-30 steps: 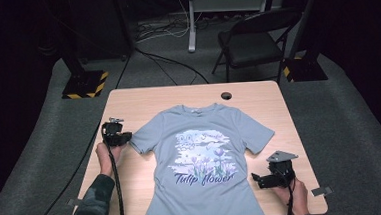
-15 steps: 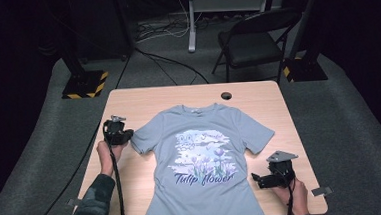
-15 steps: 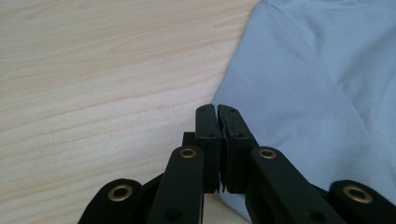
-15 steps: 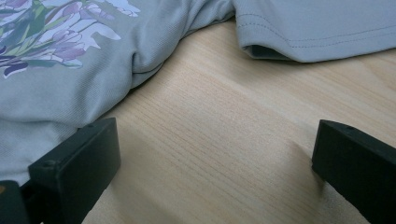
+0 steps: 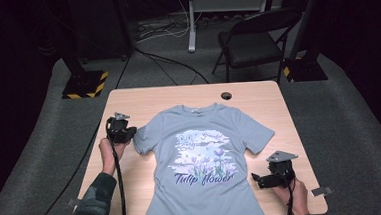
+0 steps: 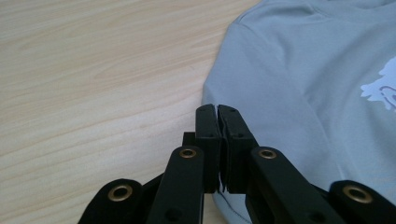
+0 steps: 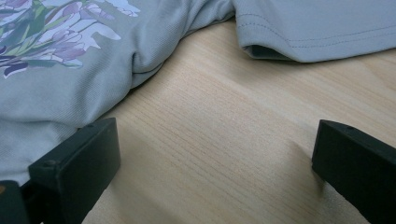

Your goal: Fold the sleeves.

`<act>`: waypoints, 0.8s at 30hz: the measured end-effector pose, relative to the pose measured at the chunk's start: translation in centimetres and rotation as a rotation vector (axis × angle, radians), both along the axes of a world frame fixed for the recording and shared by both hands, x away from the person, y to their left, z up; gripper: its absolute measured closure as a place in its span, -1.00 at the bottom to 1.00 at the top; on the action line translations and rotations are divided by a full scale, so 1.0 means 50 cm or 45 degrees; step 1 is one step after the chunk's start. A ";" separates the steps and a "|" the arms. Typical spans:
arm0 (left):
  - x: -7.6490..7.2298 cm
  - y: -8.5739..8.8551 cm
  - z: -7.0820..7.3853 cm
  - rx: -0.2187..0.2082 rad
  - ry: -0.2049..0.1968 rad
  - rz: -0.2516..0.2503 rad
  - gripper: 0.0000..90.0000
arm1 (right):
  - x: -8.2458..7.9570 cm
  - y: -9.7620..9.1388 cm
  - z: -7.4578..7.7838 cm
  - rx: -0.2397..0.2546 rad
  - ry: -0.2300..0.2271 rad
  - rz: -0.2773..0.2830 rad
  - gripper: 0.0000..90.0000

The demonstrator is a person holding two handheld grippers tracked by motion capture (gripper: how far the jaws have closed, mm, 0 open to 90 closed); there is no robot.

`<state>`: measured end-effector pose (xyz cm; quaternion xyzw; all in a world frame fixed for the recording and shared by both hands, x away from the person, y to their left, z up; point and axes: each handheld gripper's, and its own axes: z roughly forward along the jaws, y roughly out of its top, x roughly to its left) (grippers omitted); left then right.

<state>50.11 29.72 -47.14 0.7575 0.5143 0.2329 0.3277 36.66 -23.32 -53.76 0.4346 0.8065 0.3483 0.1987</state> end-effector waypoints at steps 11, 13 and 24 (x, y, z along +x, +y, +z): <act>-0.005 -0.029 0.025 0.002 -0.024 -0.053 0.93 | 0.000 0.000 0.000 0.000 0.000 0.000 -1.00; -0.005 -0.031 0.027 0.003 -0.025 -0.058 0.93 | 0.000 0.000 0.000 0.000 0.000 0.000 -1.00; 0.001 -0.066 0.051 0.011 -0.033 -0.101 0.93 | 0.000 0.000 0.000 0.000 0.000 0.000 -1.00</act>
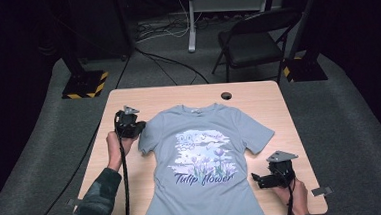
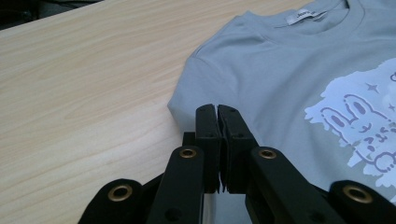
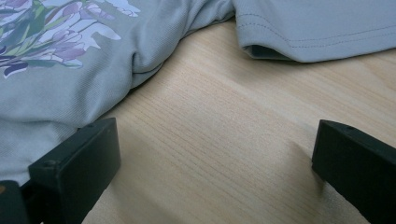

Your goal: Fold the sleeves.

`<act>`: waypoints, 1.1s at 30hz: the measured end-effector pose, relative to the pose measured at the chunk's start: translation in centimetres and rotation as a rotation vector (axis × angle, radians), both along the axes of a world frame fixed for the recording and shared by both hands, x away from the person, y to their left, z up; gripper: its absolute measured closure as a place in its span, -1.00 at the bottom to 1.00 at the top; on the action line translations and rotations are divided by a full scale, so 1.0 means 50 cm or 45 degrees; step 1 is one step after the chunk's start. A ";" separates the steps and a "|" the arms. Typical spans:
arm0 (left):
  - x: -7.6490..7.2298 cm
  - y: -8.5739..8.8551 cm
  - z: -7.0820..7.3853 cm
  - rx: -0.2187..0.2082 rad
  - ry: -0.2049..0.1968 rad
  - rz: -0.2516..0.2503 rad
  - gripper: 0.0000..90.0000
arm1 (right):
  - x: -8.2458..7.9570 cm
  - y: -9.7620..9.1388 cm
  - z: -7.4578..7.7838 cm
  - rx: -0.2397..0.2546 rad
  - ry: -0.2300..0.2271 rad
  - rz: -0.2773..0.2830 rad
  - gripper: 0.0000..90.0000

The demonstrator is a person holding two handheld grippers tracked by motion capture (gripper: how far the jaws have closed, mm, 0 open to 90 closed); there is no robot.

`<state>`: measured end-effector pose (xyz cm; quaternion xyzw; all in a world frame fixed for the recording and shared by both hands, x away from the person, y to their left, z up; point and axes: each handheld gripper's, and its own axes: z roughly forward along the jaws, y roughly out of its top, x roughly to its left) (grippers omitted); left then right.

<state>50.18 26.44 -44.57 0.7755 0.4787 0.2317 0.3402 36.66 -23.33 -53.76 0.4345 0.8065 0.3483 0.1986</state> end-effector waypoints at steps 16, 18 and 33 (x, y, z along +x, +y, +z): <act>0.013 -0.058 0.025 0.026 -0.007 -0.087 0.92 | 0.000 0.000 0.000 0.000 0.001 0.000 -1.00; 0.016 -0.067 0.027 0.033 -0.007 -0.102 0.92 | 0.000 0.000 0.000 0.000 0.001 0.001 -1.00; 0.036 -0.123 0.034 0.079 0.006 -0.162 0.92 | 0.000 0.000 0.000 0.000 0.000 0.001 -1.00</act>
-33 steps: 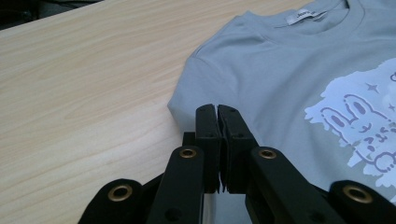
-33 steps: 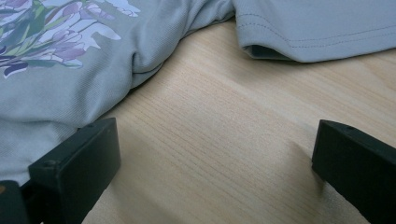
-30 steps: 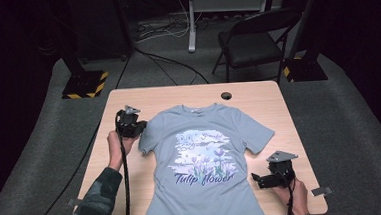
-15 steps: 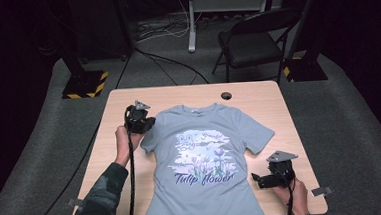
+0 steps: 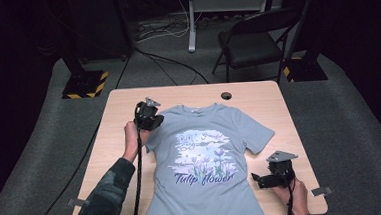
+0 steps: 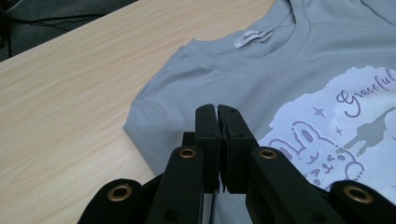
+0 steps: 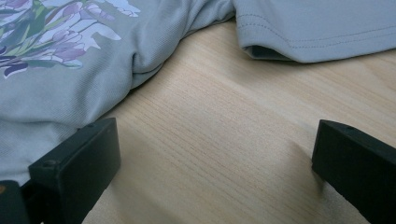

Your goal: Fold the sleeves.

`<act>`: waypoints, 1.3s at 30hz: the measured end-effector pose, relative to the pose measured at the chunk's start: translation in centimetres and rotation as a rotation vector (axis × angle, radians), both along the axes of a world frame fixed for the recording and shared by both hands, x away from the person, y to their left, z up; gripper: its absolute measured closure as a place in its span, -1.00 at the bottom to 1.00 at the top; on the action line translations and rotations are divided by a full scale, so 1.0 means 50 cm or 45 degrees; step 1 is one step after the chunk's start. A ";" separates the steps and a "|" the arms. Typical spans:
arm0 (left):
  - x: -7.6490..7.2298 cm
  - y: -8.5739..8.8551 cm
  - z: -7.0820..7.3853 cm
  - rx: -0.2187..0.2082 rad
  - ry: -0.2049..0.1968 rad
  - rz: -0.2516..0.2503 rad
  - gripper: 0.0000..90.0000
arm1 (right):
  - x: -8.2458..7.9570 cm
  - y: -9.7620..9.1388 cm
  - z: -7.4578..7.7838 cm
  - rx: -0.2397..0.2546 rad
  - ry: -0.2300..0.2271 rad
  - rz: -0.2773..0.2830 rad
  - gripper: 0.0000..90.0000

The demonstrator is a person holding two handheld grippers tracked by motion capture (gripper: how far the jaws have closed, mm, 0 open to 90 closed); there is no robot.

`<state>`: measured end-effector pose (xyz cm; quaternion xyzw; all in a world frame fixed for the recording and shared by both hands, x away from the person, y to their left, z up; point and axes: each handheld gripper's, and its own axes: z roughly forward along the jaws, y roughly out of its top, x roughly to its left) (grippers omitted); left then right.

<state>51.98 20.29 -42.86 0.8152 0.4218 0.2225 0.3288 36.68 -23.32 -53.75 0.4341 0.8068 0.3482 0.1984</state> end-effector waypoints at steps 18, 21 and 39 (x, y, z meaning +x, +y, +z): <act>0.018 -0.073 0.000 0.044 0.016 -0.078 0.92 | 0.000 0.000 0.000 0.000 0.000 0.001 -0.99; 0.022 -0.086 -0.004 0.048 0.020 -0.087 0.92 | 0.000 0.000 0.000 0.000 0.000 0.001 -1.00; 0.042 -0.168 -0.038 0.101 0.079 -0.160 0.92 | 0.000 0.000 0.000 0.000 0.002 0.001 -0.99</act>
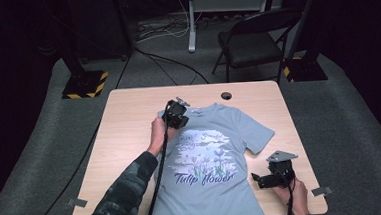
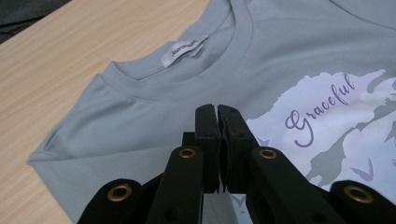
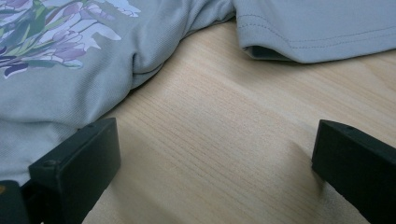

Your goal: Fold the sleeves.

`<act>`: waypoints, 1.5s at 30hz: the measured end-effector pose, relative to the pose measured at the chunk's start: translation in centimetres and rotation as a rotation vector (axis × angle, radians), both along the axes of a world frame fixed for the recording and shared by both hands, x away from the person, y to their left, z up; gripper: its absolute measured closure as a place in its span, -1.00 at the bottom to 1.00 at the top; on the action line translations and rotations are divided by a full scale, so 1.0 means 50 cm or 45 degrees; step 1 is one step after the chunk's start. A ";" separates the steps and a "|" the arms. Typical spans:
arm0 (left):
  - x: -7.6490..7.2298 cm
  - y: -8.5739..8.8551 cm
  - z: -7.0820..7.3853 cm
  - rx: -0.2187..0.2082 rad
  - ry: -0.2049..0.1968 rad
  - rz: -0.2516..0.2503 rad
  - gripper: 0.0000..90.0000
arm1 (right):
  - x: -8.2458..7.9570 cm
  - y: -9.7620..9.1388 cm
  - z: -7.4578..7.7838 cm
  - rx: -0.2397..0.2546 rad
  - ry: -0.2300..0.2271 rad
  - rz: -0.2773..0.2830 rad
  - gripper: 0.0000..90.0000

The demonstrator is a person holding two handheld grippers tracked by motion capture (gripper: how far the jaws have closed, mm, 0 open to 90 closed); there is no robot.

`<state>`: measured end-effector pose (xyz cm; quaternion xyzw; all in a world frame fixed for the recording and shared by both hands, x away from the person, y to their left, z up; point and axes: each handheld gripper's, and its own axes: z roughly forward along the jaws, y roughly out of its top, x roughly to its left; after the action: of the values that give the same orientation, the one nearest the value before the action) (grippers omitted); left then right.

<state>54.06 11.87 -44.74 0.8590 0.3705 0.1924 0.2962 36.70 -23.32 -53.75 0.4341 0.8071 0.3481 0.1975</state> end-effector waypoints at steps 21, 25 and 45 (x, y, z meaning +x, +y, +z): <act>-0.014 0.024 -0.008 -0.039 0.063 -0.020 0.45 | 0.000 0.000 0.000 0.000 0.000 0.002 -0.99; -0.025 0.041 -0.010 -0.046 0.080 -0.011 0.29 | 0.000 0.000 0.000 0.000 0.001 0.001 -0.99; -0.127 0.141 -0.012 -0.120 0.091 0.000 -0.61 | 0.000 0.000 0.000 -0.001 0.000 0.001 -0.99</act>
<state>47.73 18.90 -45.33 0.8505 0.3896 0.1439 0.3228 36.72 -23.31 -53.75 0.4338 0.8073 0.3479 0.1974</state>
